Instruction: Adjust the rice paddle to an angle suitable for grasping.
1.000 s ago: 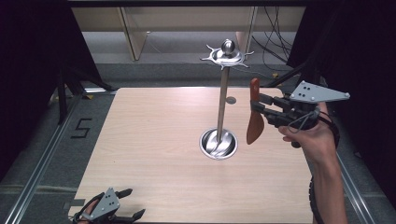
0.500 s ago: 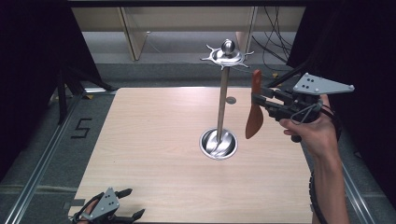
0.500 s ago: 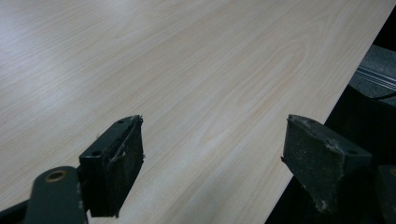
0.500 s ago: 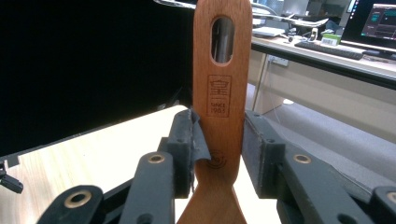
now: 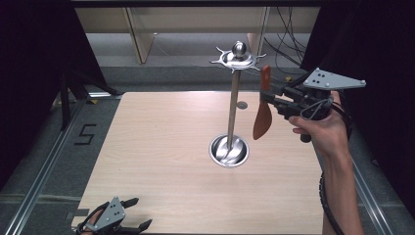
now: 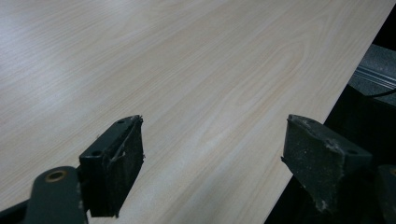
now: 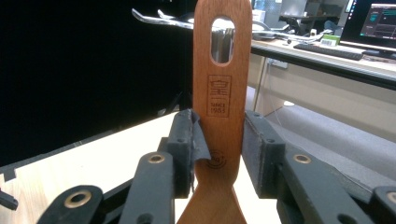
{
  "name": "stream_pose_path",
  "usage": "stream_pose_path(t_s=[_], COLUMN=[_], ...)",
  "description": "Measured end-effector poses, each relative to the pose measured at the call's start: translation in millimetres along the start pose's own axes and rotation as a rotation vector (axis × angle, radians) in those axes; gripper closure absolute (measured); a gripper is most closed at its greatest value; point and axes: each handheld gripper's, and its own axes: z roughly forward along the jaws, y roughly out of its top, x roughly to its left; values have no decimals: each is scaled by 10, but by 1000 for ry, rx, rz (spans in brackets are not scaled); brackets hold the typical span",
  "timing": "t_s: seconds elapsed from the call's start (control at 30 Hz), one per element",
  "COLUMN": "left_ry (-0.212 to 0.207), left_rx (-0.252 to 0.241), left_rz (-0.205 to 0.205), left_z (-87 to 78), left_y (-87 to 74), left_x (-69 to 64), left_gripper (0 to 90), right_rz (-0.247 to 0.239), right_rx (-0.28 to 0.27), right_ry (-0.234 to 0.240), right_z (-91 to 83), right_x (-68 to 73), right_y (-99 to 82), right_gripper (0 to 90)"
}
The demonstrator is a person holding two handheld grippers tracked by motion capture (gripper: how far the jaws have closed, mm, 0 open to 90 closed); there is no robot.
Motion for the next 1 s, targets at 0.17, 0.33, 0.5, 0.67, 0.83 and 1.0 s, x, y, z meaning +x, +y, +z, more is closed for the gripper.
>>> stream_pose_path(t_s=[0.17, 0.33, 0.5, 0.67, 0.83, 1.0], left_ry=[0, 1, 0, -1, 1, 11], left_rx=[1, 3, 2, -8, -7, 15], left_rz=[-1, -22, -26, -31, -9, 11], left_z=[-2, -3, -2, 5, 7, -6], left_y=[-1, -4, -4, -5, -3, -2], left_x=[2, -9, -12, -21, -6, 8], left_gripper=[197, 197, 198, 197, 197, 197], right_rz=[17, 19, 19, 20, 36, 48], right_rx=[25, 45, 38, 39, 47, 34], right_ry=[5, 14, 15, 14, 24, 23], right_z=[71, 143, 164, 179, 214, 225], right_x=[-27, -29, -28, -47, -48, -39], right_y=[26, 26, 34, 44, 26, 4], right_gripper=[671, 671, 671, 670, 670, 670])
